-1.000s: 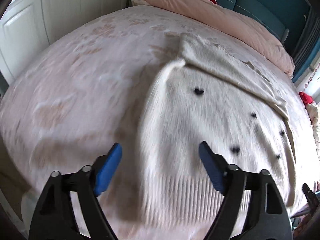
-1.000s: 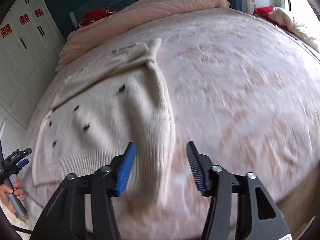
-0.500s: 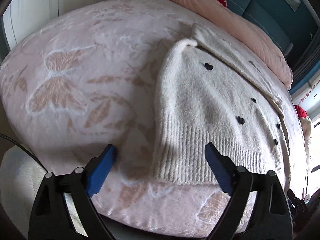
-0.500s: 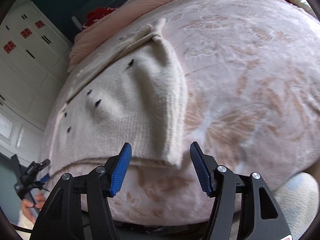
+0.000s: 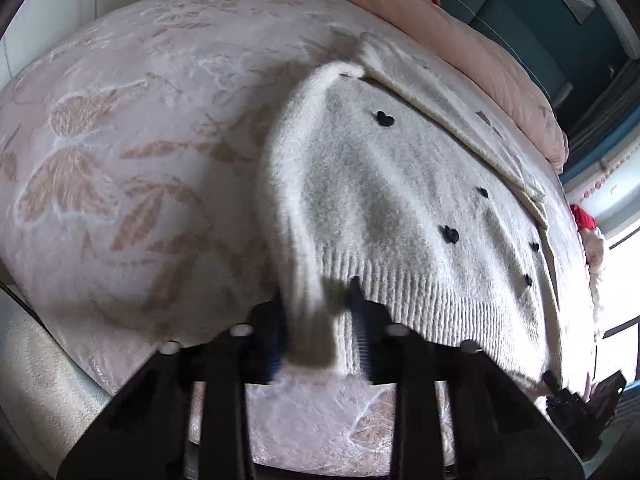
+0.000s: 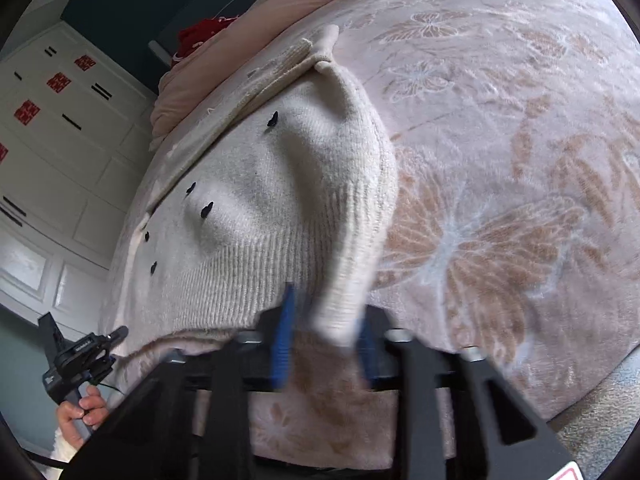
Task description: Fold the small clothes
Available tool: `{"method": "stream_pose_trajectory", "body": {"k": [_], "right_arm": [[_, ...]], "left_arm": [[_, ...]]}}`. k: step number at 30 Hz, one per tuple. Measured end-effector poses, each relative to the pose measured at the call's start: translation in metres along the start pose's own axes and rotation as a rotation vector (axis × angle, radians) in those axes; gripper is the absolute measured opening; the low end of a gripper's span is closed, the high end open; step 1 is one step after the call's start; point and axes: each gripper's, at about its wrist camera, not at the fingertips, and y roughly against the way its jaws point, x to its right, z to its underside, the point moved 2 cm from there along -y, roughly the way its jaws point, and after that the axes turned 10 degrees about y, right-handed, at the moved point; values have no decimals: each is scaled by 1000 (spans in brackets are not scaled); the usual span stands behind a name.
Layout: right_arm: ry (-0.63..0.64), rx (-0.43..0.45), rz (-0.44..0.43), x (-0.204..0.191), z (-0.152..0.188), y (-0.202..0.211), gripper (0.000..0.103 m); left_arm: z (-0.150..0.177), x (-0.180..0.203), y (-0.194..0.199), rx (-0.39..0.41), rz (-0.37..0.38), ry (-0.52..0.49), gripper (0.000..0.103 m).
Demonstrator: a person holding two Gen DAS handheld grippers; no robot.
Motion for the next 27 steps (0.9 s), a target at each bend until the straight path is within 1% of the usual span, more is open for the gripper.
{"method": "stream_pose_trajectory", "body": {"k": [1,3,4,5,7,9,10,11,13,14,15,16,20,22,25,26,27], "right_arm": [[-5,3,-4,0,0,0,9],[0,13,-4,0,0,1,9],[1,15,-6,0,1,1,9],[0,17,-8,0,1,2,9],[-12,14,-24,2,2,1,14],[-24,16,-30,4,4,1,14],[-27,18,-35,4,4,1,15],[-30,19,-36,4,5,1,15],[-36,18,-40,4,5,0,18],[-37,18,-41,4,5,-1,18],[-35,19,-43,4,6,-1,20],[-33,20,-45,3,6,-1,23],[-17,24,-58,-2,6,-1,32],[-14,25,-62,-4,6,-2,36],[-20,28,-68,-3,6,-3,36],[-28,32,-75,-2,5,-4,36],[-34,32,-80,-1,5,-4,35]], "left_arm": [[-1,-1,1,-2,9,9,11],[-4,-4,8,-11,50,36,11],[-6,-5,11,-12,59,47,11],[-7,-6,13,-10,60,56,15],[-10,-14,20,7,63,88,15],[-12,-22,24,21,47,104,19],[-12,-26,25,25,41,110,23],[-12,-29,25,25,30,120,30],[-10,-36,24,24,18,143,38],[-8,-39,23,25,8,154,42],[-7,-40,22,21,10,158,43],[-6,-41,21,18,15,159,47],[-3,-32,19,22,21,127,59],[-3,-28,15,19,23,121,59],[-4,-21,8,4,50,113,58],[-5,-17,6,-9,68,105,48],[-4,-14,3,-24,80,103,43]]}}
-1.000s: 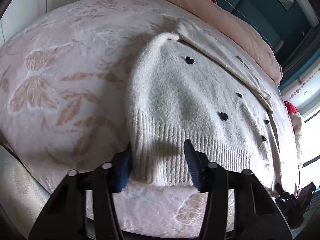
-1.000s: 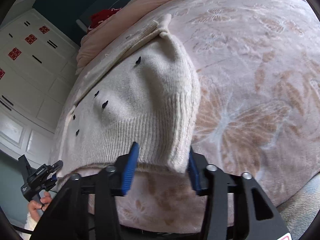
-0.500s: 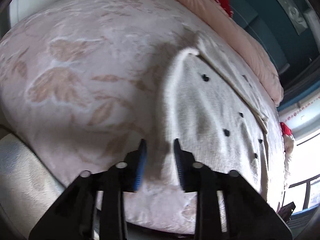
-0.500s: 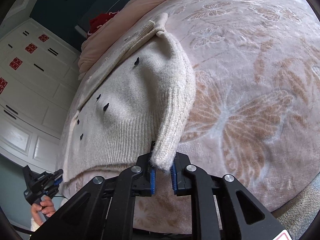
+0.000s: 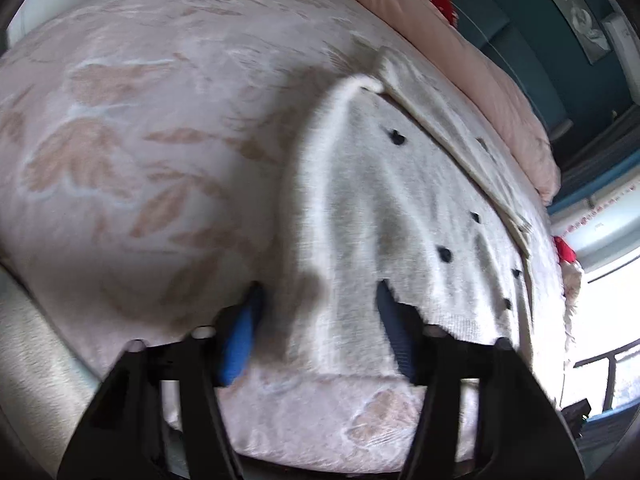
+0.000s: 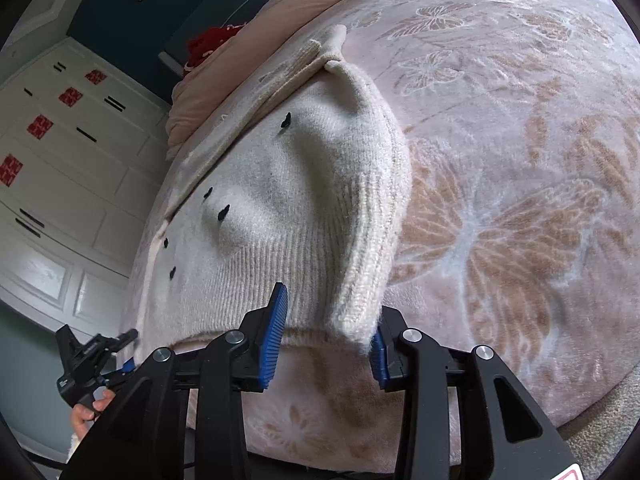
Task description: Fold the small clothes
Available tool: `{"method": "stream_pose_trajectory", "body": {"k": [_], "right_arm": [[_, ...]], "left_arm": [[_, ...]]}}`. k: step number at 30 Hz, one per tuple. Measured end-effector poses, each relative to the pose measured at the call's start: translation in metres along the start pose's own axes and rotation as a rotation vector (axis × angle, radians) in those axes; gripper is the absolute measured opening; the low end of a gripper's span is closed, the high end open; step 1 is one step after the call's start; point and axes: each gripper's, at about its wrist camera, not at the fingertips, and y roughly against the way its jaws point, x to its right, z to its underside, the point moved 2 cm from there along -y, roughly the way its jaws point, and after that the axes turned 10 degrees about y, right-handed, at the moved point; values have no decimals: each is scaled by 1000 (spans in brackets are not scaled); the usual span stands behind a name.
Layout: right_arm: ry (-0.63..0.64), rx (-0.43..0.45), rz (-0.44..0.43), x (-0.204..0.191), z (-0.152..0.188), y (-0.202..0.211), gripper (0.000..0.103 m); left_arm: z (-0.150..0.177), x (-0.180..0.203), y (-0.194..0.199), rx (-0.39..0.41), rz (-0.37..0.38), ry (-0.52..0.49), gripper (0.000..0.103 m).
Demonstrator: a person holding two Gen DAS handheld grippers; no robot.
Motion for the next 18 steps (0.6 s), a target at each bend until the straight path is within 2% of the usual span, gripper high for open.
{"method": "stream_pose_trajectory", "body": {"k": [2,3,4,6,11,14,18], "right_arm": [[-19,5,2,3,-1,1,16],[-37,3,-11,6,-2,1,9],[-57,7,-32,8,-2,2,8],[-77,35,-61,9,-3,9,8],[-33,87,-82,-7,-9,30,7],[35,98,-85,-24,-12,49,6],[143,85,-60,-41,-9,80,3]], "left_arm": [[-1,3,-5,-20,7,11,18],[-1,4,-5,-24,13,22,13],[-1,5,-4,-27,26,30,11],[-2,5,3,-25,52,39,9],[-4,9,30,-13,110,47,8],[-4,11,55,-9,153,46,7],[9,14,90,-34,164,-24,5]]}}
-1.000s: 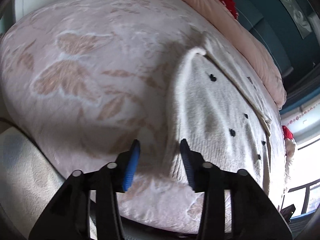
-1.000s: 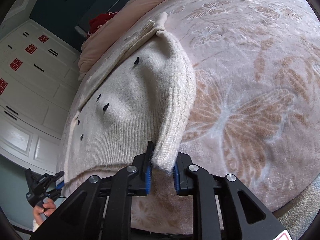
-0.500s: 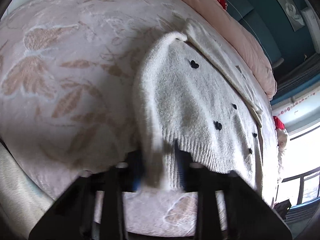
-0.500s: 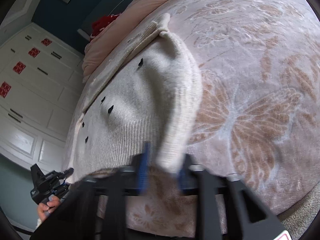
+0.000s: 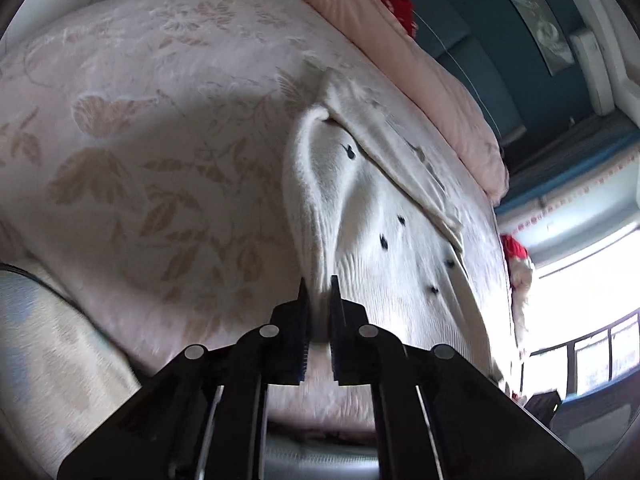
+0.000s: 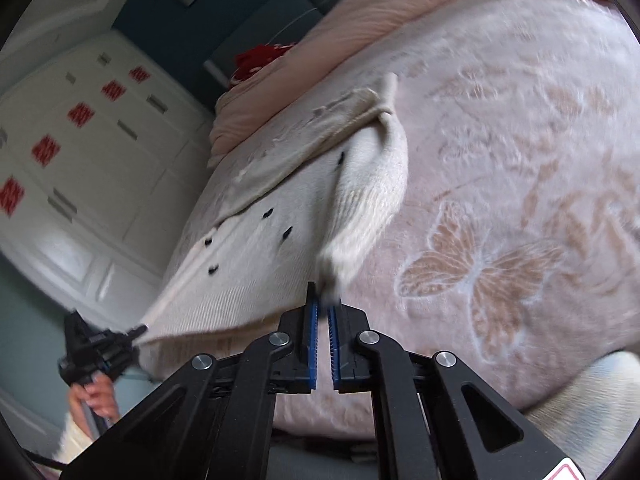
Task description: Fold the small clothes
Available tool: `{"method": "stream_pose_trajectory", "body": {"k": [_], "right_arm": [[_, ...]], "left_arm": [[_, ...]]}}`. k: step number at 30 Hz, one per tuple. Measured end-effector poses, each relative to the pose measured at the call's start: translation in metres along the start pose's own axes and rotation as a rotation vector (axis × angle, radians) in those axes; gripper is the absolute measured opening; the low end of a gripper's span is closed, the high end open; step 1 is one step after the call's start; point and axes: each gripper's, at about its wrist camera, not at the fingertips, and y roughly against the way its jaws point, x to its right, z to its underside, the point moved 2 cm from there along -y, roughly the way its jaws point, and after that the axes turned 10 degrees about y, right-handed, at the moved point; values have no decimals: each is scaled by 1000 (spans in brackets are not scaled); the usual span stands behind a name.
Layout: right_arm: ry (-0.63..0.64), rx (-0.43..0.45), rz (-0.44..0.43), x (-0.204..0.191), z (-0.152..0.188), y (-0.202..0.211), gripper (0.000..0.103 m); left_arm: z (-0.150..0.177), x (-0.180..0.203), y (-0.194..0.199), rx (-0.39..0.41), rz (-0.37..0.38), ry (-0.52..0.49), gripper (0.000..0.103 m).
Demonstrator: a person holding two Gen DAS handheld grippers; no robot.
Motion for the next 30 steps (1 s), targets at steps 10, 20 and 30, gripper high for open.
{"method": "stream_pose_trajectory", "body": {"k": [10,20,30], "right_arm": [[64,-138,90,3,63,49,3],[4,-126,177,21,24,-21,64],[-167,-113,24,38,12,-82,9]], "left_arm": [[59,-22,47,-62,-69,-139,0],[20,-22,-25,43,-125,-71,57],[2,-36,-84,-76,-92,67,7]]}}
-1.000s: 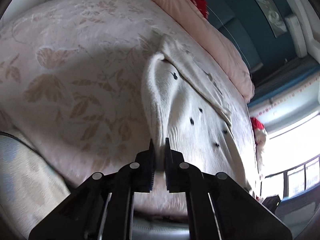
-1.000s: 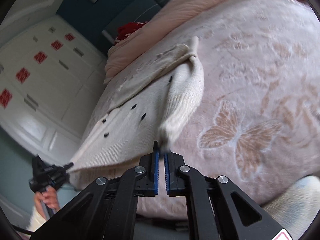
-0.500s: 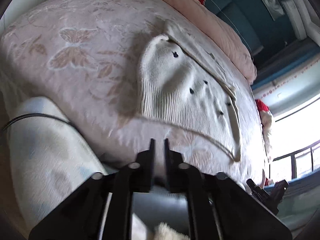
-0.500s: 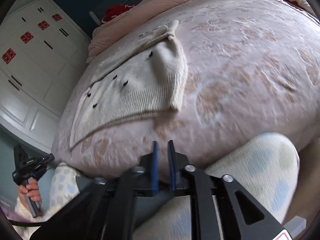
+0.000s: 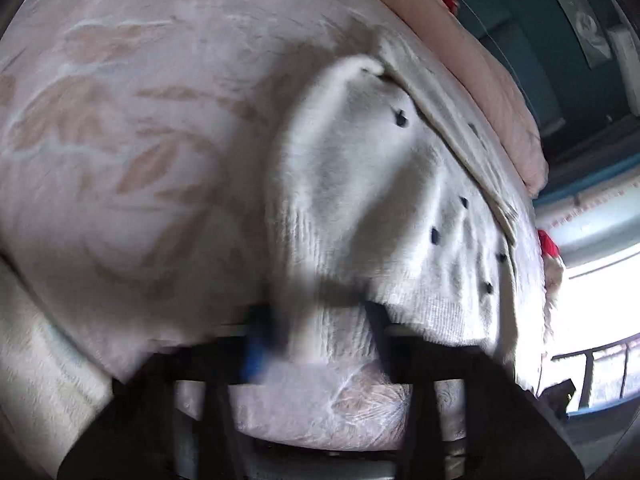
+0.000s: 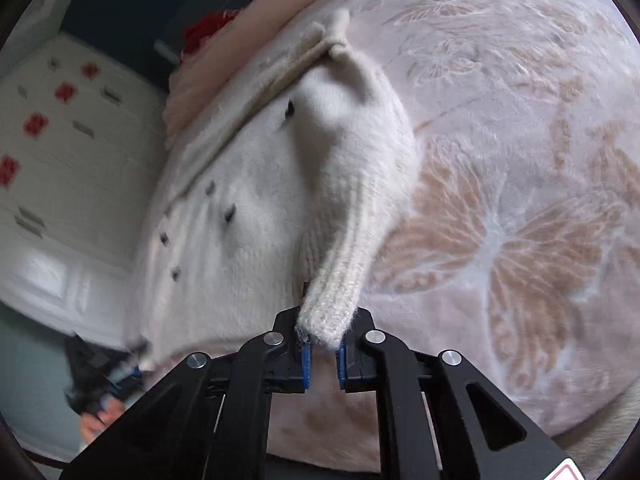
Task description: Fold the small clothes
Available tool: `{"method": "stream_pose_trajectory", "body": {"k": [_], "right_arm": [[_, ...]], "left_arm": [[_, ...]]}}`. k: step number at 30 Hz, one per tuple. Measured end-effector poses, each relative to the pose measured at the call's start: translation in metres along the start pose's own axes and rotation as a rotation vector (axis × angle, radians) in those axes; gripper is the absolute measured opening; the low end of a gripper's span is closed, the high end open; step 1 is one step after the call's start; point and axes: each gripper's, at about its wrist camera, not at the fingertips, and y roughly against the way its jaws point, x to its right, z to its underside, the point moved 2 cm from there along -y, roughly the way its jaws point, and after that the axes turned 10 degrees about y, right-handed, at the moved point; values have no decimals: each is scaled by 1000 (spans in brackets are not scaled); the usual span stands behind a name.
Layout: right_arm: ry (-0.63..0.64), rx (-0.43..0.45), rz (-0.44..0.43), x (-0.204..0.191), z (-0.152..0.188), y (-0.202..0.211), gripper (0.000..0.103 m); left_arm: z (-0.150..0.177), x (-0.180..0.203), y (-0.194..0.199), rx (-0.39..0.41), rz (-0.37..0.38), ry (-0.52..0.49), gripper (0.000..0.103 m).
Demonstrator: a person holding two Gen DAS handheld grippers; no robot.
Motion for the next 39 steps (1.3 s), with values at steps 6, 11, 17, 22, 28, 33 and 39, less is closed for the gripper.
{"method": "stream_pose_trajectory", "body": {"k": [6,11,17,22,28,33,39], "right_arm": [[91,93,-72,-26,8,60,5],[128,49,-36,-20,45,105,5],[129,-99,0,-19,107,131,5],[133,-68,-28,-33,96,147,5],[256,161,-65,-55,-35,124,5],[268,238,4,-61,-161,59,5],[160,141,166,-26,-229,-53,12]], "left_arm": [[10,9,58,17,108,-29,6],[38,-5,95,-46,87,-95,6],[82,-37,117,-163,32,-76,6],[73,-17,140,-133,66,-113,6],[-14,64,115,2,160,-174,6],[-98,149,70,190,103,-267,6],[-179,160,-62,123,-15,-119,12]]}}
